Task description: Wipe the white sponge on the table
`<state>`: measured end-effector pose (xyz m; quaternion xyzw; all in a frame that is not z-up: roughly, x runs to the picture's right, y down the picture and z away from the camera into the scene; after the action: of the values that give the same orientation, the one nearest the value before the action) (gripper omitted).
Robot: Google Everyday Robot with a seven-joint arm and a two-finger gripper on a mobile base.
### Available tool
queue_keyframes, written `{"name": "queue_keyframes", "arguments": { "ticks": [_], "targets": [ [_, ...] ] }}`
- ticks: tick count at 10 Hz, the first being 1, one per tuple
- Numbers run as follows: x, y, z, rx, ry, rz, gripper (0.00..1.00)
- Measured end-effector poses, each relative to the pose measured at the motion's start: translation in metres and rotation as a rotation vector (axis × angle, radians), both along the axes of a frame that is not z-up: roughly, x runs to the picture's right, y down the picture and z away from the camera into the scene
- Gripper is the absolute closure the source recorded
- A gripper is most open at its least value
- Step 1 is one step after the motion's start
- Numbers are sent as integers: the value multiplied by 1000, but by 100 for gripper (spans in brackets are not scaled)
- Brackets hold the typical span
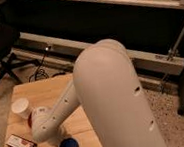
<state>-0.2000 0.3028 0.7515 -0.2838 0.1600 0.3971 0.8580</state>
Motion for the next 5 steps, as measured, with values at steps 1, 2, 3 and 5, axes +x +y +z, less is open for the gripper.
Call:
{"name": "queue_keyframes", "arguments": {
  "ticks": [1, 2, 3, 5],
  "targets": [
    [-5, -8, 8, 9, -4, 0, 66],
    [-10, -19, 16, 25, -7, 3, 66],
    [-12, -29, 23, 44, -5, 11, 66],
    [-10, -46, 38, 79, 23, 44, 66]
  ]
}}
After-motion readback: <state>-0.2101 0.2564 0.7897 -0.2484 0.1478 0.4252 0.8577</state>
